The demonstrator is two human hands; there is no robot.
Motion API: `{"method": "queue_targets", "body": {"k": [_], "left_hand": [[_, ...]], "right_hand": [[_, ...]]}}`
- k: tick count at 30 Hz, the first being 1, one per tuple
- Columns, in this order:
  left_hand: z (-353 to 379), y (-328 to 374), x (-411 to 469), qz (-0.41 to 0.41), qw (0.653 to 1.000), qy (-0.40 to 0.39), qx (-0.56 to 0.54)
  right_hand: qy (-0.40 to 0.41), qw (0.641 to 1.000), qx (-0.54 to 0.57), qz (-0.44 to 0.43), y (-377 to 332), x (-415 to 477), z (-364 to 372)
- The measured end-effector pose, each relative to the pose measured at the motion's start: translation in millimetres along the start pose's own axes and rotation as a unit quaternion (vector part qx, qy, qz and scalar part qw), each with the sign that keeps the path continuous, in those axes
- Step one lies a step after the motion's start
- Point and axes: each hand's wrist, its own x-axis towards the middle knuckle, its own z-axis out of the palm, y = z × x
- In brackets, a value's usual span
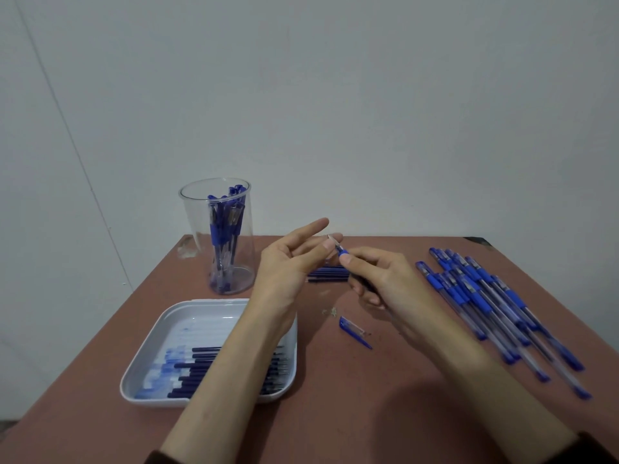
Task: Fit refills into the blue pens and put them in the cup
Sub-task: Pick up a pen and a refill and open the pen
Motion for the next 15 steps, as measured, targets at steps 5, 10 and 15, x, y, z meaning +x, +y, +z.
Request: {"method": "queue_targets", "body": {"k": [5,10,15], "left_hand": [[2,-2,-1,0.016,0.999,0.049,0.018],[2,-4,0,0.007,0.995,0.098,0.029],[-8,-1,5,0.015,0.99,0.135,0.038]], "right_hand": [[0.089,0.966,-0.212,-0.122,7,-1,1],[0.138,0.929,-0.296,-0.176,13,0,0],[0.191,0.901,-0.343,-0.186,14,3,-6]]}}
